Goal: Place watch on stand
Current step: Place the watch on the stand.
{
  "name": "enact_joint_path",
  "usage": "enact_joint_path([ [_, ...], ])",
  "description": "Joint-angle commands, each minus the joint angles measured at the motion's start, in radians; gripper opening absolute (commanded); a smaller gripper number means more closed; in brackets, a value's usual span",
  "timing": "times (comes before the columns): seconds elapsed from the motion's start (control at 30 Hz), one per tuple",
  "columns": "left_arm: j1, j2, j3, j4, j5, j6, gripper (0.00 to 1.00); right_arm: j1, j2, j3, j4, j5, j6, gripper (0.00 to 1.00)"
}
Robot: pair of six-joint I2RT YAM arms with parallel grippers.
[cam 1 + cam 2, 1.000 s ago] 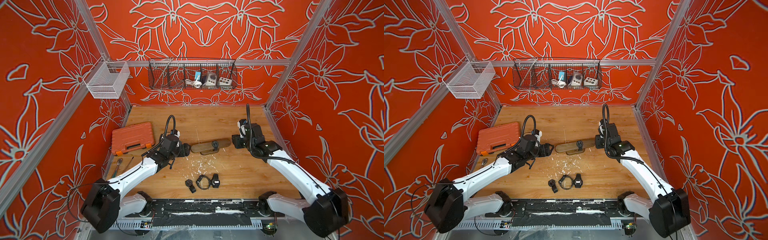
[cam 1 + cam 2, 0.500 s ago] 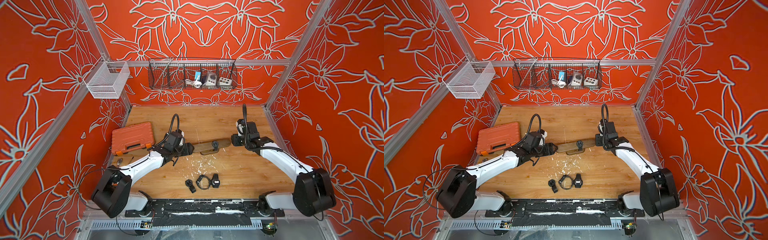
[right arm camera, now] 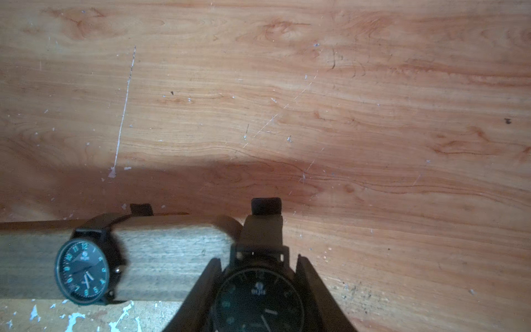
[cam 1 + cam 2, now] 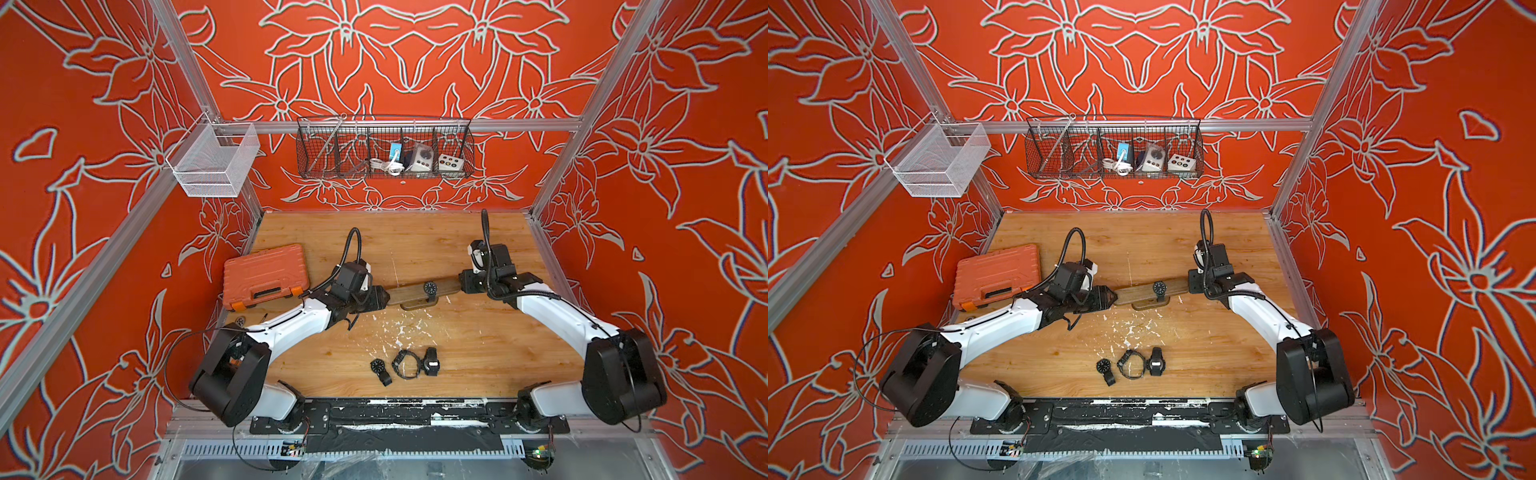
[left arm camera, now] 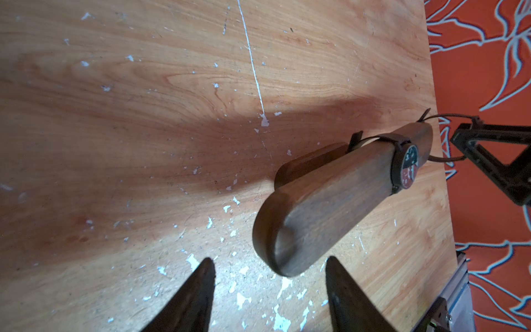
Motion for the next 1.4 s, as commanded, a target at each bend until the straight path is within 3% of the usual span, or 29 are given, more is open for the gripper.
enact_joint_path([
  [0.0, -0.001, -0.033, -0.023, 0.016, 0.068, 0.078, 0.00, 0.006, -0.018, 0.021, -0.079, -0.082, -0.075, 0.62],
  [0.33, -0.001, -0.054, -0.053, -0.009, 0.150, 0.111, 0.00, 0.006, 0.111, 0.139, -0.121, -0.195, -0.047, 0.76],
  [0.57, -0.004, -0.054, -0.058, -0.008, 0.184, 0.122, 0.00, 0.007, 0.194, 0.178, -0.124, -0.213, -0.016, 0.77],
  [1.0, -0.018, -0.055, -0.058, -0.010, 0.231, 0.141, 0.00, 0.008, 0.255, 0.254, -0.171, -0.199, 0.000, 0.56],
  [1.3, -0.027, -0.067, -0.059, -0.012, 0.232, 0.141, 0.00, 0.007, 0.303, 0.286, -0.199, -0.206, 0.023, 0.54],
  [1.37, -0.029, -0.069, -0.063, -0.010, 0.233, 0.141, 0.00, 0.007, 0.303, 0.286, -0.199, -0.206, 0.025, 0.49],
])
